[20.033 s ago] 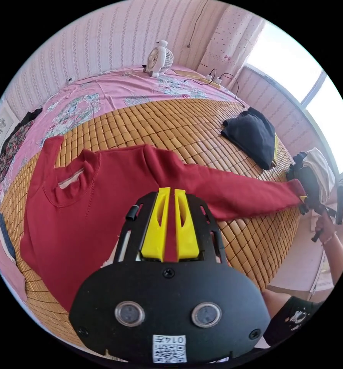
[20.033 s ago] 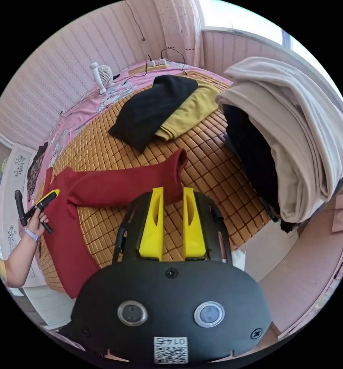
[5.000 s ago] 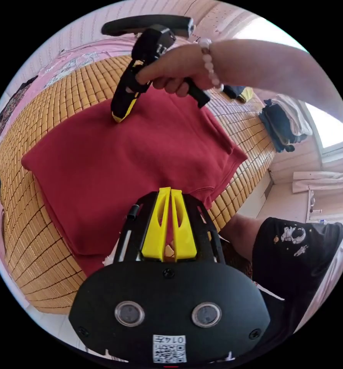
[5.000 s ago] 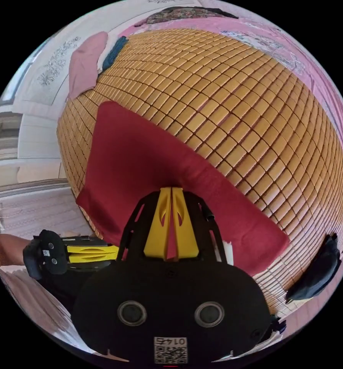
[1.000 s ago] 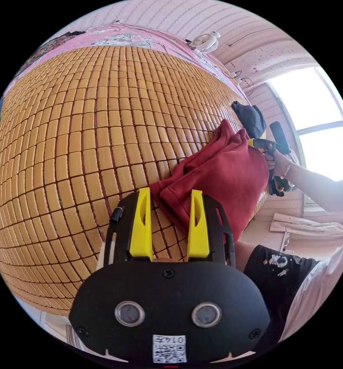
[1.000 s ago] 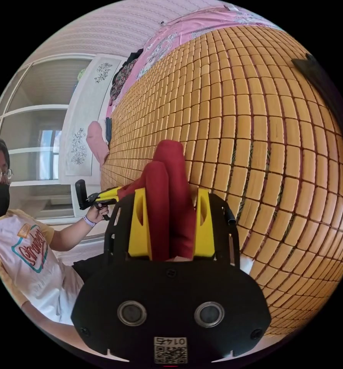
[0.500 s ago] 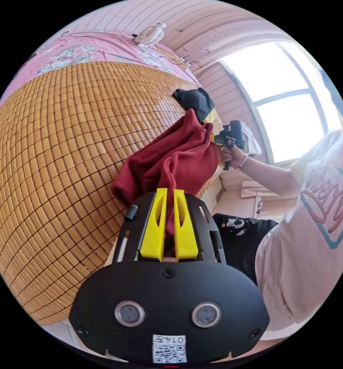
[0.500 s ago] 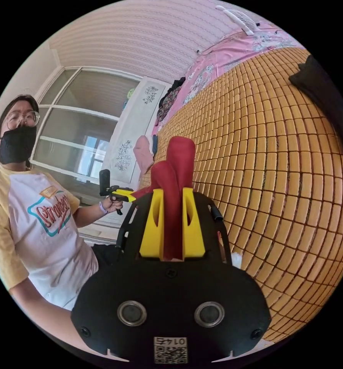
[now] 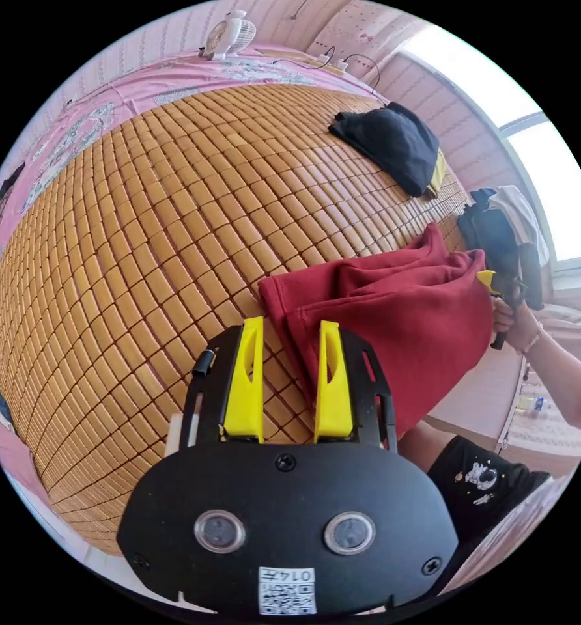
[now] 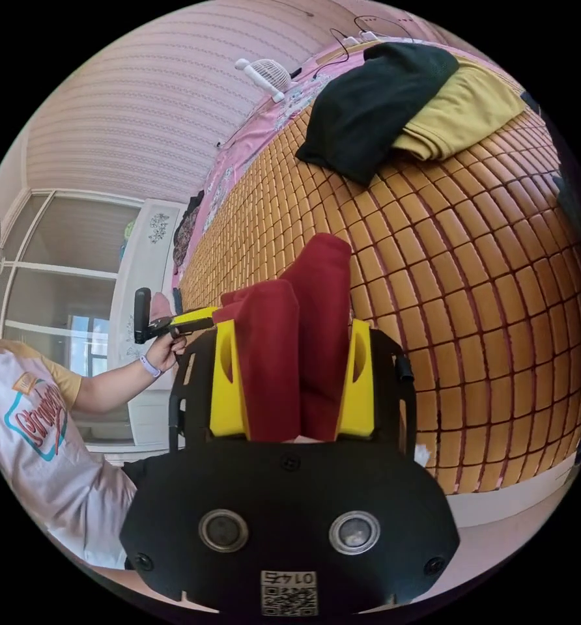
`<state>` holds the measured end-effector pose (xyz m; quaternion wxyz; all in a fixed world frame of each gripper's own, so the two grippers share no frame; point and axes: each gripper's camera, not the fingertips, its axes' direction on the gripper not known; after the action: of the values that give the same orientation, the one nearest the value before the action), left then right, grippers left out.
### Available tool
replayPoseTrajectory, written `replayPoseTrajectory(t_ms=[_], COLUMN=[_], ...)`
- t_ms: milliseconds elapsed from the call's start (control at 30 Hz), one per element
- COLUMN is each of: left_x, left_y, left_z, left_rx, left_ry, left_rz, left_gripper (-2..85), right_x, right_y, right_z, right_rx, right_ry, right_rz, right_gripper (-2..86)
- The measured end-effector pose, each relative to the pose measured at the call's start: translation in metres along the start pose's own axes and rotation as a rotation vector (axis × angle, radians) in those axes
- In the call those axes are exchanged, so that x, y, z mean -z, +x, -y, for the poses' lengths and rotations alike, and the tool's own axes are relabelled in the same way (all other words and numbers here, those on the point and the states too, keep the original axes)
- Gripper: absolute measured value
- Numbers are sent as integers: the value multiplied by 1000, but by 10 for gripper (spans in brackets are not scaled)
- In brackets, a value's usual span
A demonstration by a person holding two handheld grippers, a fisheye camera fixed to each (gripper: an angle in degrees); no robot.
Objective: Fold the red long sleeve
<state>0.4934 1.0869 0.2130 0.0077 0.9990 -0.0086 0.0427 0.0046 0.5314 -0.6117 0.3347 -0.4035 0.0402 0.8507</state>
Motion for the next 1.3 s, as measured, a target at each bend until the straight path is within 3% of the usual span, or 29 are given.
replayPoseTrajectory(t_ms=[167, 367, 567, 733, 900, 1000, 1167, 1300], left_x=[1, 14, 33, 95, 160, 151, 75, 46], left_y=[-3, -9, -7, 24, 56, 49, 20, -1], left_z=[8, 2, 12, 7, 53, 122, 219, 220], left_rx=[3, -14, -159, -320, -409, -297, 24, 142], left_ry=[-11, 9, -57, 69, 276, 365, 352, 277], left_rz=[-46, -89, -117, -130, -315, -472, -423, -427], left_gripper=[128, 121, 39, 27, 31, 43, 56, 57], right_x=[-18, -2, 19, 59, 160, 199, 207, 197], right_y=[-19, -33, -77, -106, -149, -165, -122, -139], right_z=[-1, -8, -15, -10, 52, 140, 271, 244], right_rx=[49, 44, 126, 166, 234, 287, 100, 166], right_ry=[-60, -73, -59, -32, -12, -121, -15, 99], right_rz=[-134, -18, -11, 30, -63, -221, -481, -485], right_gripper=[175, 128, 113, 109, 114, 140, 152, 119])
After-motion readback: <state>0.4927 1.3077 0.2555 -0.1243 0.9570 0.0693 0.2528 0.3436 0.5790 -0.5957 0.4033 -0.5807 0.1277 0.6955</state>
